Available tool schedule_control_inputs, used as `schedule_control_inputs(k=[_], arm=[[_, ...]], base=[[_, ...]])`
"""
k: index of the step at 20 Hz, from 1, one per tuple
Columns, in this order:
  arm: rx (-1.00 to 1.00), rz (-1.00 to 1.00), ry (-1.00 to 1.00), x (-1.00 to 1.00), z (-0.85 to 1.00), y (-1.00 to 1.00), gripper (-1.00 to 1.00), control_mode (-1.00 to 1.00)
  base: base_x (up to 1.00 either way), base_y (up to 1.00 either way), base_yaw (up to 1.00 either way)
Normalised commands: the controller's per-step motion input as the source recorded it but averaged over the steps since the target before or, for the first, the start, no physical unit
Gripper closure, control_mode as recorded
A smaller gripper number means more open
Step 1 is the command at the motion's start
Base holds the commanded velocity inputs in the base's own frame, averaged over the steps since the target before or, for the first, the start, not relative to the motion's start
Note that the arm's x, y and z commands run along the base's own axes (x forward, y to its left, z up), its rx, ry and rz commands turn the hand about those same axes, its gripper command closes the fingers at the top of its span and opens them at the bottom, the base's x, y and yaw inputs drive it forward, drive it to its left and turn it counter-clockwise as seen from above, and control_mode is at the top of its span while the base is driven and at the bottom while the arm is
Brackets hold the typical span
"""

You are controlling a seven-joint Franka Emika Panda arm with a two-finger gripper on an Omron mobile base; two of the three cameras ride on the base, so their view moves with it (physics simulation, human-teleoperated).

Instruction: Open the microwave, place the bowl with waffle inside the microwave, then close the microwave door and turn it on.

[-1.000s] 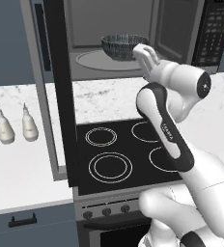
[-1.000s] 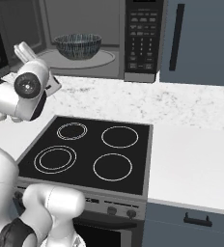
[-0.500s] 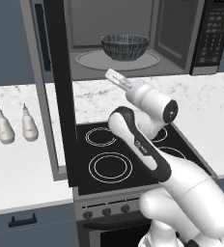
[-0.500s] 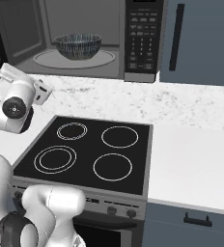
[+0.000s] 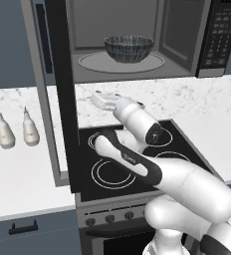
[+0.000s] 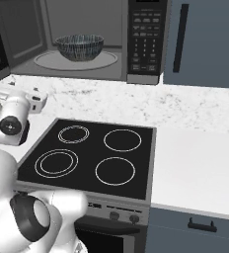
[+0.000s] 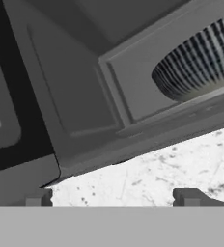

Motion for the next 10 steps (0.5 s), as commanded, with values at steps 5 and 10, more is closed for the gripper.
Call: schedule_control_inputs(k=[5,10], arm=[[-0.11,-0.10,-0.06,0.00,-0.20,0.21,-1.00,-1.00],[-0.14,-0.21,-0.04,0.00,-0.11,0.67,-1.00,-1.00]], base=[[0.00,0.00,0.00],[0.00,0.00,0.00]])
